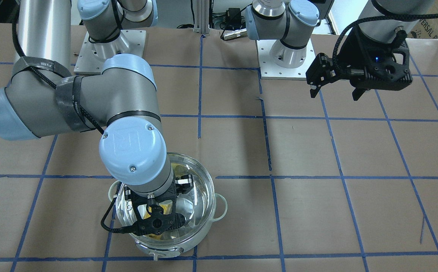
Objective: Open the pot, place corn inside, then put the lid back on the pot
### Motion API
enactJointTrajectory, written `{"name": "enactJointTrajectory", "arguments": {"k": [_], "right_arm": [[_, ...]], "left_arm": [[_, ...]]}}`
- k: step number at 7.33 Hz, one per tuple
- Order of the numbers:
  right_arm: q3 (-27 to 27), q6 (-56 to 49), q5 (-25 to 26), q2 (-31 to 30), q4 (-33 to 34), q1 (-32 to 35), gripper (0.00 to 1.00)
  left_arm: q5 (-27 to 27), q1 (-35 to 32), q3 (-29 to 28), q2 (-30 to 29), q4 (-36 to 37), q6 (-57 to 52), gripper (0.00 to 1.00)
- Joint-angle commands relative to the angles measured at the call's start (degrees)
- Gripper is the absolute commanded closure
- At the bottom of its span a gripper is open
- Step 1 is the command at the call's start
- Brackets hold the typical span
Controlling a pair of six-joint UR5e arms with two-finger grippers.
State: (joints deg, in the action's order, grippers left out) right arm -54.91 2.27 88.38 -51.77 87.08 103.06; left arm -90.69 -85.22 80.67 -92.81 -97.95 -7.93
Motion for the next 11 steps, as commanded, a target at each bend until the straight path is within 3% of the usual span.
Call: {"name": "enactJointTrajectory", "arguments": {"k": [1, 11], "right_arm": [[0.1, 0.0, -0.8, 0.4, -0.4, 0.0, 0.79], [0.3, -0.8, -0.8, 1.1, -0.7, -0.1, 0.79]], "left_arm": [[0.0, -0.5, 0.3, 0.0, 0.0, 0.2, 0.0], [-0.1, -0.7, 0.6, 0.2, -0.2, 0.5, 0.0]]}}
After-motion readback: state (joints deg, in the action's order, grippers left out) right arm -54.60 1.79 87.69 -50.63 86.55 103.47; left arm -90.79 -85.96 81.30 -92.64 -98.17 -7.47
